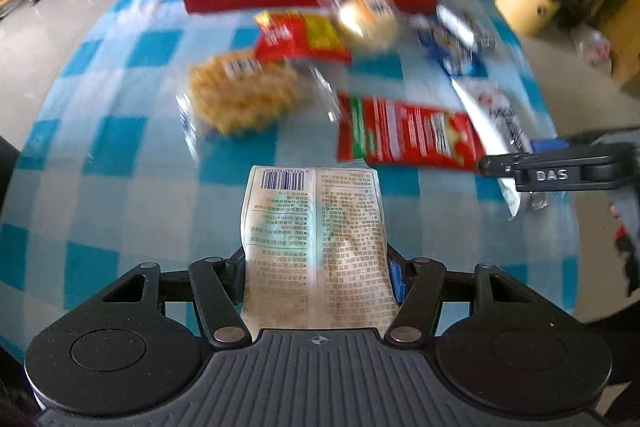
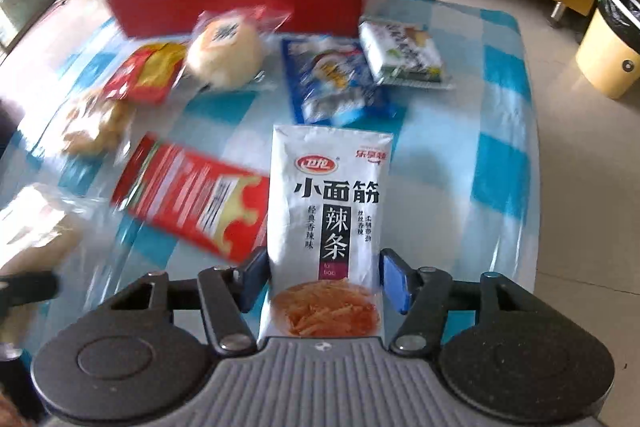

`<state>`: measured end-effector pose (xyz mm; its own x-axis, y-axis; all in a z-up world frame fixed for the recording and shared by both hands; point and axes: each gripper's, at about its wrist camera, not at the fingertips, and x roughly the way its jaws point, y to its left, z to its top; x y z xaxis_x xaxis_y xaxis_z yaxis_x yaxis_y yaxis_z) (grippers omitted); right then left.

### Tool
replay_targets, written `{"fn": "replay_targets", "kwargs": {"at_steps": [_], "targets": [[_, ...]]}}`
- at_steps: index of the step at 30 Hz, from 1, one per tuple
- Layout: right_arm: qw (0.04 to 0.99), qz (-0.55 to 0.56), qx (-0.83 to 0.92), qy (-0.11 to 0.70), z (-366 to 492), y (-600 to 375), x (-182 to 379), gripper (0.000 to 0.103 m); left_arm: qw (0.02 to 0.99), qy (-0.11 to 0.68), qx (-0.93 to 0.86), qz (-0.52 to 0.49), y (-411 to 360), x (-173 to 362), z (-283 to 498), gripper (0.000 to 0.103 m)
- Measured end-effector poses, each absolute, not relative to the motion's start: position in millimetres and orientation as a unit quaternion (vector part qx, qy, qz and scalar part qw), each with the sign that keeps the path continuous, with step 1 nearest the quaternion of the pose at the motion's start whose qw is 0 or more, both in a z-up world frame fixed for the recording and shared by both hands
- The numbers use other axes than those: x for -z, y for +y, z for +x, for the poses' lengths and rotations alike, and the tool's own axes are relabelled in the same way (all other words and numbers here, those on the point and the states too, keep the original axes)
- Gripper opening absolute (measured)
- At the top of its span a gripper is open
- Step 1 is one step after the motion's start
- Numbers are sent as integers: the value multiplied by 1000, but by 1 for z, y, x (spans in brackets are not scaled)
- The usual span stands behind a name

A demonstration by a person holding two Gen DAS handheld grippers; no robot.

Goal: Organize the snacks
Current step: 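Grasp the bread loaf bag with the left tool while the right tool grasps the spicy strip bag, then carry both bags over the red box and release them inside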

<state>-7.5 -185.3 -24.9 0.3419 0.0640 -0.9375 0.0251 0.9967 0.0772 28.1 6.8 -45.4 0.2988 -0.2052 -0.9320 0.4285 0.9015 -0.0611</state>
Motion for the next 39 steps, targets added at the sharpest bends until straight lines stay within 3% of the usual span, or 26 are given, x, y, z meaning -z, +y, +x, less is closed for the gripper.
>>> {"fn": "replay_targets", "kwargs": {"at_steps": [3, 4, 5, 8, 10, 13, 16, 18, 21, 22, 23, 39], "targets": [[824, 19, -3, 566, -8, -183, 31, 72, 802, 554, 190, 122, 2, 57, 27, 73], [826, 15, 6, 564, -6, -184, 32, 85, 806, 546, 187, 130, 0, 59, 26, 75], [826, 14, 10, 564, -2, -186, 35, 91, 811, 539, 183, 139, 0, 59, 23, 76], [825, 33, 13, 564, -1, -191, 39, 98, 826, 512, 168, 166, -1, 60, 17, 87], [820, 34, 9, 571, 2, -191, 41, 103, 821, 519, 166, 172, -2, 66, 16, 87], [822, 31, 7, 569, 3, -190, 43, 103, 808, 542, 163, 163, 3, 76, 17, 87], [820, 24, -2, 572, 1, -189, 42, 103, 806, 549, 157, 155, 10, 80, 16, 95], [820, 19, -7, 573, -2, -186, 39, 100, 802, 562, 155, 130, 17, 83, 21, 94], [822, 12, -22, 569, -7, -181, 30, 74, 802, 562, 154, 129, 15, 77, 22, 82], [823, 6, -23, 568, -10, -179, 28, 59, 802, 560, 160, 130, 13, 75, 21, 71], [822, 6, -24, 569, -12, -180, 26, 54, 802, 559, 163, 134, 9, 73, 19, 68], [830, 56, -22, 555, -60, -189, 0, 45, 805, 547, 206, 108, -3, 56, 11, 65]]}}
